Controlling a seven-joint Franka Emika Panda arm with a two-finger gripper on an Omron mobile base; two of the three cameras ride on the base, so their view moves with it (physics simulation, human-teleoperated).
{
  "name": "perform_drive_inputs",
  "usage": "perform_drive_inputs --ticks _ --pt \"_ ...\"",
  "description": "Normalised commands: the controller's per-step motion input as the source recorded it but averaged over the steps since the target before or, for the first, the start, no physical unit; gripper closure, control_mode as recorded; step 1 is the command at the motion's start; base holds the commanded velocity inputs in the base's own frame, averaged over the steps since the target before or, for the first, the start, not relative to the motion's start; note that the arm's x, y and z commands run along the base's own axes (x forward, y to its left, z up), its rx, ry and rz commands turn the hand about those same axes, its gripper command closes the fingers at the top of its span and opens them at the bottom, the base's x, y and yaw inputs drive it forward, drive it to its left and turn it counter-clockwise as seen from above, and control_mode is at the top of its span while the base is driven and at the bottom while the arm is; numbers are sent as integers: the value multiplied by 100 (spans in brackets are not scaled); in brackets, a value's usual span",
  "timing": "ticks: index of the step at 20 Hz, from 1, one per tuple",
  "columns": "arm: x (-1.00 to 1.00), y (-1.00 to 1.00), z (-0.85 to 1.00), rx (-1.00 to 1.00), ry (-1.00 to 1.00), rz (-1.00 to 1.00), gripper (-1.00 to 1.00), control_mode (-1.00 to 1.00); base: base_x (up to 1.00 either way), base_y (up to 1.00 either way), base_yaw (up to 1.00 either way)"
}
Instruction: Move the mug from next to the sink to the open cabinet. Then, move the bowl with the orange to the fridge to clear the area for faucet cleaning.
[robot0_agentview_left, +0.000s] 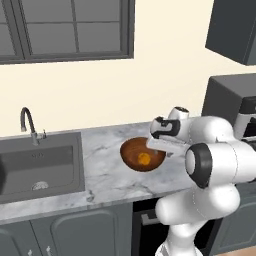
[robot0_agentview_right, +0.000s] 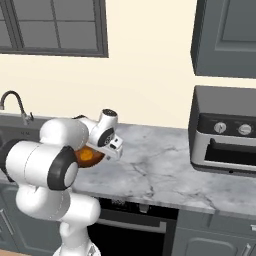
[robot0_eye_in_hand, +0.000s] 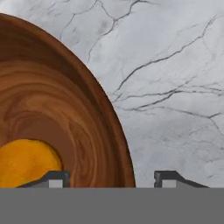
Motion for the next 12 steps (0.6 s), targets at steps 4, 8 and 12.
perform_drive_inputs --ticks 4,8,12 --pt "0 0 0 0 0 0 100 -100 0 0 0" --pt "-2 0 40 1 -1 0 100 -100 0 0 0" --pt "-33 -3 98 8 -14 -1 100 -100 0 0 0"
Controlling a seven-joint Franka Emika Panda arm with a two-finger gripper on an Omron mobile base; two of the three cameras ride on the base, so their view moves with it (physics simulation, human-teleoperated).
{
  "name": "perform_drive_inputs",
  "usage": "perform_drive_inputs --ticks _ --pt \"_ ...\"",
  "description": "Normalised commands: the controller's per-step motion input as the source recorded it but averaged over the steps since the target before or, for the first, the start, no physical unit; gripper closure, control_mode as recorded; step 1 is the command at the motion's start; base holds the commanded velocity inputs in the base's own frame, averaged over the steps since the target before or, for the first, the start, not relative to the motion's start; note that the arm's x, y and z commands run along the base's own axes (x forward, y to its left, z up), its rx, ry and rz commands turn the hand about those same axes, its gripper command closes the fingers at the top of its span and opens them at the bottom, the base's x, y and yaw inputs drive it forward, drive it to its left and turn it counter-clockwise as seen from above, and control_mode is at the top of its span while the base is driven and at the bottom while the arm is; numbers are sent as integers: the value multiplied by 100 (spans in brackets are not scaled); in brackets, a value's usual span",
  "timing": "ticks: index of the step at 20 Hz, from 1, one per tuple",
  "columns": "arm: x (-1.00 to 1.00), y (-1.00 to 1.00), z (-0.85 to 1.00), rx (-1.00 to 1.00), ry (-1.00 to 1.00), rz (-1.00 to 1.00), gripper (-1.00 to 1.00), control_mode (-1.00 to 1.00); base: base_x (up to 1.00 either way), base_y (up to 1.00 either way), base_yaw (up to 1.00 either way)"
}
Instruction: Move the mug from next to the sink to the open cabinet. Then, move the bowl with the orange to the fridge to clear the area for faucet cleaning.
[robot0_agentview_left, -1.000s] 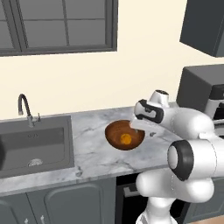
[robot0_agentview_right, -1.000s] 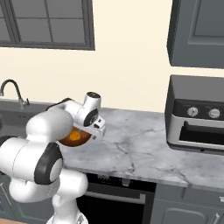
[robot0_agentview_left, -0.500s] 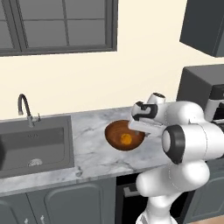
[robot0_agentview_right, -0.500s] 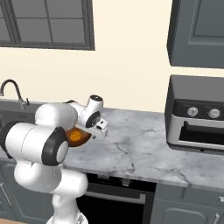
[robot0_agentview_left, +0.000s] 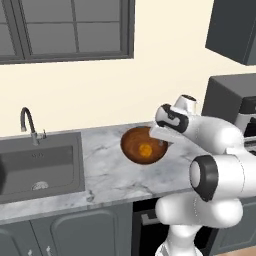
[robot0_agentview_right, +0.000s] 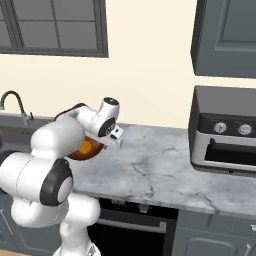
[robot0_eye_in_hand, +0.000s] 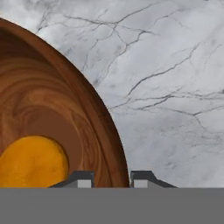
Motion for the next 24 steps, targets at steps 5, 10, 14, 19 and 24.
perform_drive_inputs --ticks 5,10,14,19,24 --pt "-37 -21 97 21 -1 -14 100 -100 0 0 0" --pt "-53 -27 50 25 14 -22 100 -100 0 0 0" --pt "-25 -7 0 4 4 -2 100 100 -74 0 36" --pt "0 0 0 0 0 0 100 100 -65 15 78" --pt "0 0 0 0 0 0 100 100 -40 54 79"
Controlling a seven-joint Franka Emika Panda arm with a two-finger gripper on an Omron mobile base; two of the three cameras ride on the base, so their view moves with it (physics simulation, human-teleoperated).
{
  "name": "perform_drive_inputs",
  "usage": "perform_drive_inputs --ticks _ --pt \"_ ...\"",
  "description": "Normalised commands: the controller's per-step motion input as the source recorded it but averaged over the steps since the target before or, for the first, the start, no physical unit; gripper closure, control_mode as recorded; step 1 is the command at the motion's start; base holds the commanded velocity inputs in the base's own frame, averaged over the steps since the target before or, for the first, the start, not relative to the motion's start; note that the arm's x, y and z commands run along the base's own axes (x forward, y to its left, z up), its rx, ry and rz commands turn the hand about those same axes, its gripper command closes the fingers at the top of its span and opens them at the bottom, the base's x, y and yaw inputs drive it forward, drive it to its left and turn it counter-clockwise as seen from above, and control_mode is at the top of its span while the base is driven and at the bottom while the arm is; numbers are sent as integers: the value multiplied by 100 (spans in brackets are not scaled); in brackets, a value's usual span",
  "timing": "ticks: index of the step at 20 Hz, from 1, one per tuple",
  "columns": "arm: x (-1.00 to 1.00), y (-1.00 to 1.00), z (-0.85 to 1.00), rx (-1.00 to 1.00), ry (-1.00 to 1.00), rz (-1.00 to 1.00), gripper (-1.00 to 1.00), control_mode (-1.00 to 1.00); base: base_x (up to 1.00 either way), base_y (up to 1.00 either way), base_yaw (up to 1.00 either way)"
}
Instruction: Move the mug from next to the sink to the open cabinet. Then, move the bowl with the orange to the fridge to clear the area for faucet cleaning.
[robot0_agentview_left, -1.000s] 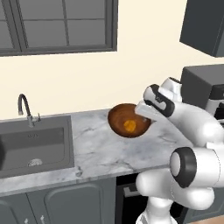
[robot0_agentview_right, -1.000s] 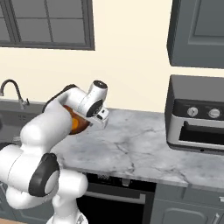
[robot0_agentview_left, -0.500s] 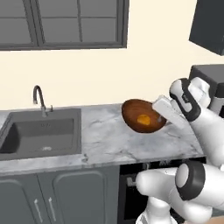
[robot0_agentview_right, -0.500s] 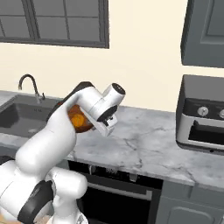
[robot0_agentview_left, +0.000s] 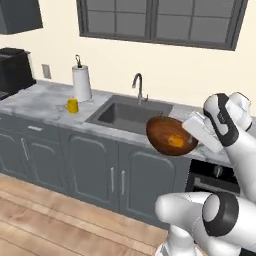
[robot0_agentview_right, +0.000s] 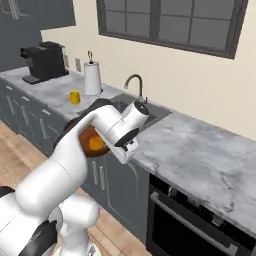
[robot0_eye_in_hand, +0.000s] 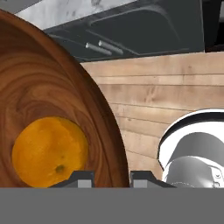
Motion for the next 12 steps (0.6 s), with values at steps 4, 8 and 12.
perform_drive_inputs --ticks 4,8,12 --pt "0 0 0 0 0 0 100 100 -6 70 73" --pt "0 0 0 0 0 0 100 100 56 51 51" --pt "0 0 0 0 0 0 100 100 48 32 57"
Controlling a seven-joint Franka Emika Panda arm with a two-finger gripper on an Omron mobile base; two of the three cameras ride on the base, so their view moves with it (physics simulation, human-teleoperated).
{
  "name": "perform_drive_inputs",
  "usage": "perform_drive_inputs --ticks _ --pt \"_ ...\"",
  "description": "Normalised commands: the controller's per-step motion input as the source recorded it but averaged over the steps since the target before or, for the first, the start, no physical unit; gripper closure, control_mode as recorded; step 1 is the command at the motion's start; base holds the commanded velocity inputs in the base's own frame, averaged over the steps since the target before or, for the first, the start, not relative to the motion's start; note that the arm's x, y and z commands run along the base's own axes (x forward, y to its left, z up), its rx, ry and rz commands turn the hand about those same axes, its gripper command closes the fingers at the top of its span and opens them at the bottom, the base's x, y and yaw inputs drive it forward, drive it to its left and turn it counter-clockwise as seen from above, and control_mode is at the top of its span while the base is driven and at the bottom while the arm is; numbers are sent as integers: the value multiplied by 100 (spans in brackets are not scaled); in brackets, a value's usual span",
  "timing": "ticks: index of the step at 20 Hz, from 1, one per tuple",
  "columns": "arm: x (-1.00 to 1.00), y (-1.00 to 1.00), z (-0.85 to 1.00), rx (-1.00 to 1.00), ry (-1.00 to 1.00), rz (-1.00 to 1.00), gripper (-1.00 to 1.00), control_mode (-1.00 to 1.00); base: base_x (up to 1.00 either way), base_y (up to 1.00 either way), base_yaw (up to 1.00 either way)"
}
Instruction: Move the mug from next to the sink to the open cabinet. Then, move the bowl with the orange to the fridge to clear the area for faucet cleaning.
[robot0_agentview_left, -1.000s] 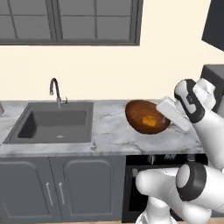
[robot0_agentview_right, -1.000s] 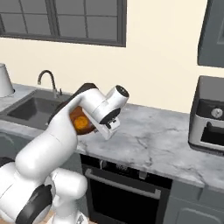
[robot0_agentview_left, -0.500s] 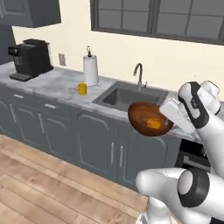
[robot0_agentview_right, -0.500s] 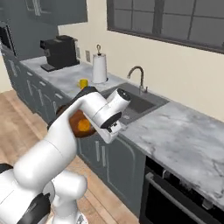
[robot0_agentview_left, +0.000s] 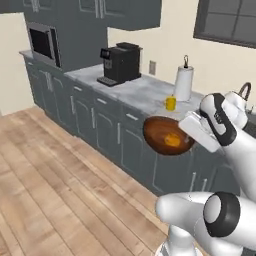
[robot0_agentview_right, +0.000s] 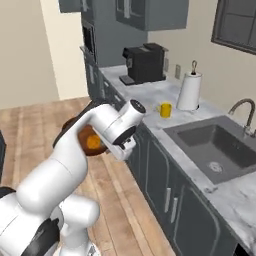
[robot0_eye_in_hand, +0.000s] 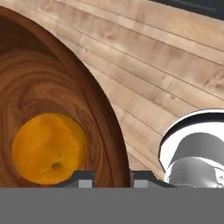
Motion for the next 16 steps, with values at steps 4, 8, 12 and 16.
perform_drive_inputs --ticks 4,8,12,16 --pt "0 0 0 0 0 0 100 100 50 23 63" --pt "0 0 0 0 0 0 100 100 0 0 98" --pt "0 0 0 0 0 0 100 100 -1 0 100" --pt "0 0 0 0 0 0 100 100 -7 0 99"
